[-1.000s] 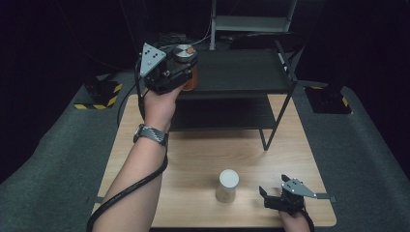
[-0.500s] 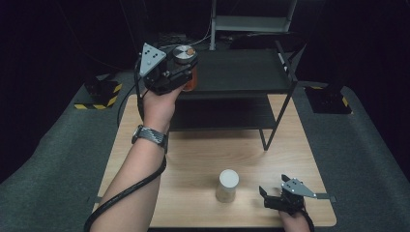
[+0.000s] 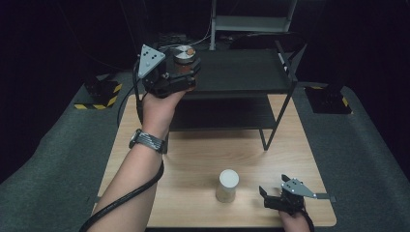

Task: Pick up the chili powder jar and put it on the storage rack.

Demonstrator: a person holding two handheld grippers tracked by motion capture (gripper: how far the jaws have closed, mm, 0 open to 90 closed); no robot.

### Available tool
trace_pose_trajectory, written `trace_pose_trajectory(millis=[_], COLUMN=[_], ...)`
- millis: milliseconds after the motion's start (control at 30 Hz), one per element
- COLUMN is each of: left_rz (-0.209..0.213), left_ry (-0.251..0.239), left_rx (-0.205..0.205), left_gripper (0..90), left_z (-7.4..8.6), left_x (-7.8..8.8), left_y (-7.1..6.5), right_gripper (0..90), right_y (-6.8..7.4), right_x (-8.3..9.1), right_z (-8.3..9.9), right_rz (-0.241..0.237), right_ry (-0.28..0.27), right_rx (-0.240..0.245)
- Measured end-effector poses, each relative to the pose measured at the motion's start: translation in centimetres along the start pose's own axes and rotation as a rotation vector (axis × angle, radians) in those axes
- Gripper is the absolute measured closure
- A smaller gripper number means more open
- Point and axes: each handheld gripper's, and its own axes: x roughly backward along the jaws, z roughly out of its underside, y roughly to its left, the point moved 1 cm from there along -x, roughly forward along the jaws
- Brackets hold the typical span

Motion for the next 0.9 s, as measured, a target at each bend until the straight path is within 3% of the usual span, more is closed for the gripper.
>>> trace_pose_trajectory(millis=[433, 633, 900], left_rz=[0.003, -0.002, 0.011], left_ry=[0.017, -0.001, 0.03], left_rx=[-0.001, 0.0, -0.016], left_gripper=[0.3, 0.3, 0.3], left_z=[-0.1, 0.6, 1.5], left_x=[1.8, 3.0, 4.2], left_y=[-0.4, -0.8, -1.0], right_gripper=[0.2, 0.2, 0.2], right_y=[0.3, 0.3, 0.3], right_x=[0.0, 0.0, 0.0], right_z=[-0.1, -0.1, -0.1], right_rz=[0.009, 0.008, 0.009], right_ry=[0.003, 0.005, 0.004], right_rx=[0.009, 0.006, 0.009])
